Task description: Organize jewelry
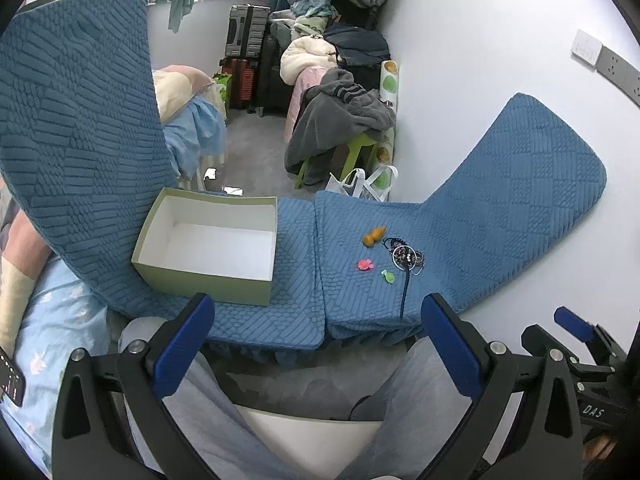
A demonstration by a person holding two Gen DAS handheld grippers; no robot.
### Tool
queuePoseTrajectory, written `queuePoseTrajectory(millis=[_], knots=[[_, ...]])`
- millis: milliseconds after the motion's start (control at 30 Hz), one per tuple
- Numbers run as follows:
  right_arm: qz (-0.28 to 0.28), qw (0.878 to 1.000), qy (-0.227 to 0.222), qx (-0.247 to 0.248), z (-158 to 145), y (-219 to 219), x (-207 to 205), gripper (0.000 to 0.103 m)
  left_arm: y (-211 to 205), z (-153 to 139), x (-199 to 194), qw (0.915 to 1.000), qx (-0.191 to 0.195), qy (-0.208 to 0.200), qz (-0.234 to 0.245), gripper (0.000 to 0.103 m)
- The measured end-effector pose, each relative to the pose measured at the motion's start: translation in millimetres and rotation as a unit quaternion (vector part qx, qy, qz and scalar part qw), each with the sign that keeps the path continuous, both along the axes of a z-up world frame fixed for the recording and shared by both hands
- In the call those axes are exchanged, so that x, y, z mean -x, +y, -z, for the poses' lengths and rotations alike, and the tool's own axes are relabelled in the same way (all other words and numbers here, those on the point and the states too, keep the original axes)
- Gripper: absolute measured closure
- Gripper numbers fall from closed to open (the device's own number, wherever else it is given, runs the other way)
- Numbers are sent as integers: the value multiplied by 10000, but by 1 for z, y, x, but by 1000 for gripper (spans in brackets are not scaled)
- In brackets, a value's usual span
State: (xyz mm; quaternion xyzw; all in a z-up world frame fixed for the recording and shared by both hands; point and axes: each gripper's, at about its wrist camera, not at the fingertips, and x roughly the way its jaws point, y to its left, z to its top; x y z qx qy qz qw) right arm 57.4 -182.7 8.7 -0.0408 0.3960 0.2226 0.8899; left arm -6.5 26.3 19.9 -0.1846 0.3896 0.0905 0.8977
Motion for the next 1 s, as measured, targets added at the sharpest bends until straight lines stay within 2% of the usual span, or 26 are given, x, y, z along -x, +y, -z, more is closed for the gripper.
queuePoseTrajectory(millis=[433, 1000], knots=[[22, 10000, 29, -68, -2, 0, 2, 0, -2, -3, -3, 10000, -19, 30, 50, 1], [201, 9996, 81, -183, -1, -9, -2, 0, -5, 9, -2, 9999, -105, 130, 13, 1]])
